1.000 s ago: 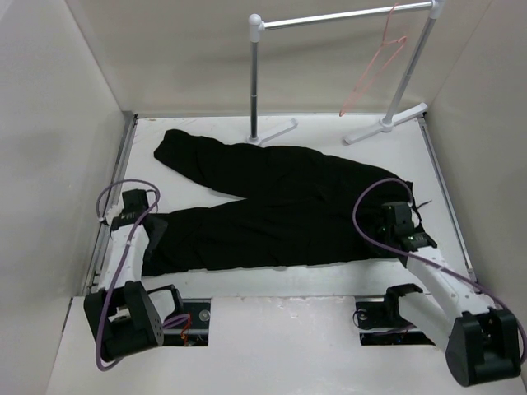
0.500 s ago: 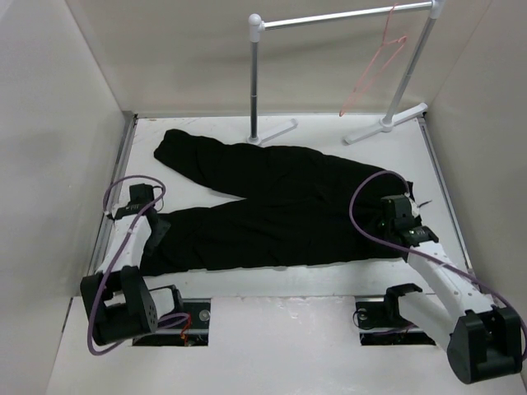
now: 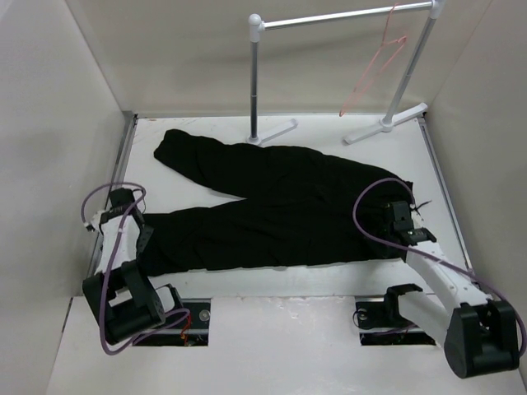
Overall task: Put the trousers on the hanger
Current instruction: Flatten out the trousers at the center of the board.
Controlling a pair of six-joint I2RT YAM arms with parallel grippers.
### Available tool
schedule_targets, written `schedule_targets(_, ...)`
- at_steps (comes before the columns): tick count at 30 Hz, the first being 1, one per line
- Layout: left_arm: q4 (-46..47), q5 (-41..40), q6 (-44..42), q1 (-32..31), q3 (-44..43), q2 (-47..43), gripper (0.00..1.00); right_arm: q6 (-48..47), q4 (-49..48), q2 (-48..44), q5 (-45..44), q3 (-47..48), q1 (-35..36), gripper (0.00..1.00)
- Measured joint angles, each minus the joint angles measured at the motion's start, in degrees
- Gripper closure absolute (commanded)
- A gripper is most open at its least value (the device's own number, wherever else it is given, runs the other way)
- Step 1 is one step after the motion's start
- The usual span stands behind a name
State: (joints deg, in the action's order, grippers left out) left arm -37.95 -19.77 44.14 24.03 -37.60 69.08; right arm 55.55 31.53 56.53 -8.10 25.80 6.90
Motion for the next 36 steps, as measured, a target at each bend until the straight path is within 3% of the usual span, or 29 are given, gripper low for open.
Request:
schedule_targets(3,-0.72,-0.46,0.31,-5.49,-6.78,-1.90,0.42,-0.11,1.79,-4.37,-1.07,0.24,1.81,0.49)
schedule_targets(6,3.37,-0.31,0.74,-12.72,-15.89,-0.68,0.46,-1.46,2.58,-7.63,-1.84,1.60,2.12,0.48)
schedule_targets(10,10.93,2.19,1.16,-18.14,-29.99,13.00,0.47,-4.02,1.55,-8.24,-1.66,3.39,2.08,0.50)
schedule_targets(14,17.09,5.29,1.79,-18.78,-41.94,32.65,0.48,-6.95,0.61,-9.16,-0.31,3.96,2.21,0.50)
schedule_targets(18,17.46,7.87,2.62,-17.90,-50.10,46.86,0.49,-8.87,0.04,-10.05,0.39,4.26,2.23,0.49)
schedule_targets(21,16.39,8.79,3.45,-16.96,-54.29,52.48,0.51,-9.31,0.00,-10.10,0.90,4.26,2.23,0.49)
schedule_targets(23,15.61,8.79,4.09,-16.31,-56.37,54.36,0.53,-9.35,0.00,-10.01,1.07,4.26,2.23,0.48)
schedule_targets(27,14.75,8.74,5.27,-15.30,-60.59,56.98,0.87,-9.33,-0.02,-9.81,1.33,4.26,1.57,0.48)
schedule_targets(28,14.78,8.63,5.44,-15.15,-61.00,57.33,0.90,-9.31,-0.02,-9.62,1.31,4.28,1.01,0.48)
schedule_targets(31,14.25,6.97,5.79,-14.78,-59.43,56.81,0.94,-9.18,-0.07,-8.17,1.27,4.39,-1.36,0.44)
schedule_targets(36,13.84,2.45,5.90,-13.64,-43.45,44.28,0.95,-8.52,-0.79,-3.15,0.90,4.59,-4.31,0.39)
